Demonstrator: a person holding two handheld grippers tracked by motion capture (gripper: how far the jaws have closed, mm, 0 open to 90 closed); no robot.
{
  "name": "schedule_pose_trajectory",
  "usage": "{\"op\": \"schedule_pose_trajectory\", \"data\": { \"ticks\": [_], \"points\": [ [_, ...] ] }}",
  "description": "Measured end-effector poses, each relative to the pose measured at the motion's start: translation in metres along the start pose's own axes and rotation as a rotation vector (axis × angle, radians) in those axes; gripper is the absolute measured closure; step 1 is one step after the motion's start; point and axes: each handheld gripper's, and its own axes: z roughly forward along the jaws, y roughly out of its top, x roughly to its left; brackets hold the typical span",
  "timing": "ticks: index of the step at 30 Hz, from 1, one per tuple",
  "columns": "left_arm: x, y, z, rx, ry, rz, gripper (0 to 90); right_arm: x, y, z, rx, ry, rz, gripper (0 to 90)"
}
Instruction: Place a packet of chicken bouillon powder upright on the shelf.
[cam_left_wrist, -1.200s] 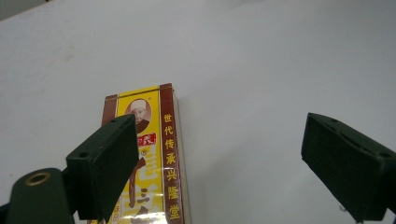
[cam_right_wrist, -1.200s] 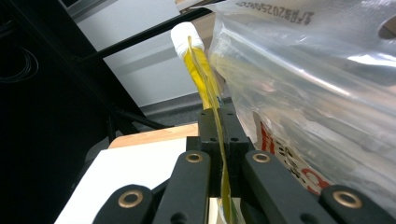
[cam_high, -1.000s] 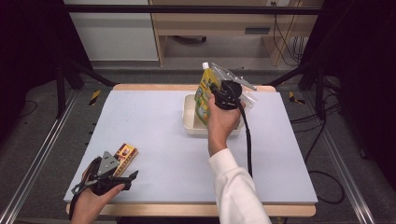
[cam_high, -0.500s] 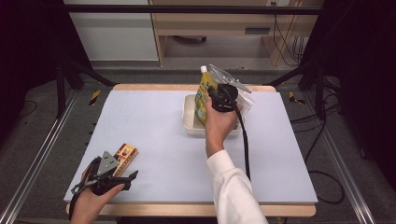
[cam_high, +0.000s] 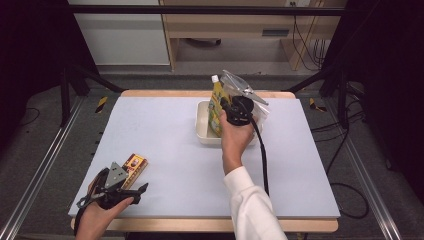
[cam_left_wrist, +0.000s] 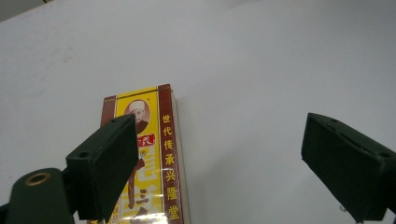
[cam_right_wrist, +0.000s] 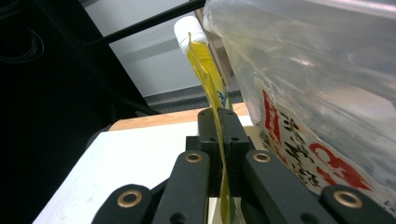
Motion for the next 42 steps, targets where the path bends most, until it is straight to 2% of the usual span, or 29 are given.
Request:
{"op": "schedule_pose_trajectory", "data": {
  "ticks": [15, 21, 23, 29, 32, 36, 39, 42],
  "points": [
    [0.0, 0.0, 0.0, 0.004, 0.0, 0.002, 10.7, 0.0, -0.011, 0.005, 0.029, 0.016, -0.03, 88.8],
    [0.0, 0.0, 0.0, -0.003, 0.001, 0.004, 10.6, 0.0, -0.014, 0.003, 0.039, 0.034, -0.05, 81.4],
    [0.0, 0.0, 0.0, -0.003, 0.003, 0.006, 10.5, 0.001, -0.013, 0.0, 0.03, 0.039, -0.078, 78.2],
    [0.0, 0.001, -0.001, -0.007, 0.009, 0.01, 9.9, 0.007, -0.012, -0.016, 0.009, 0.037, -0.163, 59.2],
    [0.0, 0.001, -0.001, -0.008, 0.012, 0.011, 9.8, 0.007, -0.014, -0.027, 0.002, 0.034, -0.216, 55.7],
    [0.0, 0.001, 0.0, -0.009, 0.014, 0.01, 9.5, 0.004, -0.021, -0.039, 0.025, 0.035, -0.269, 51.9],
    [0.001, 0.001, -0.001, -0.01, 0.02, 0.012, 9.2, -0.001, -0.029, -0.047, 0.03, 0.034, -0.301, 49.4],
    [0.001, 0.0, 0.0, -0.01, 0.024, 0.006, 9.0, -0.006, -0.035, -0.053, 0.032, 0.042, -0.307, 46.9]
  ]
}}
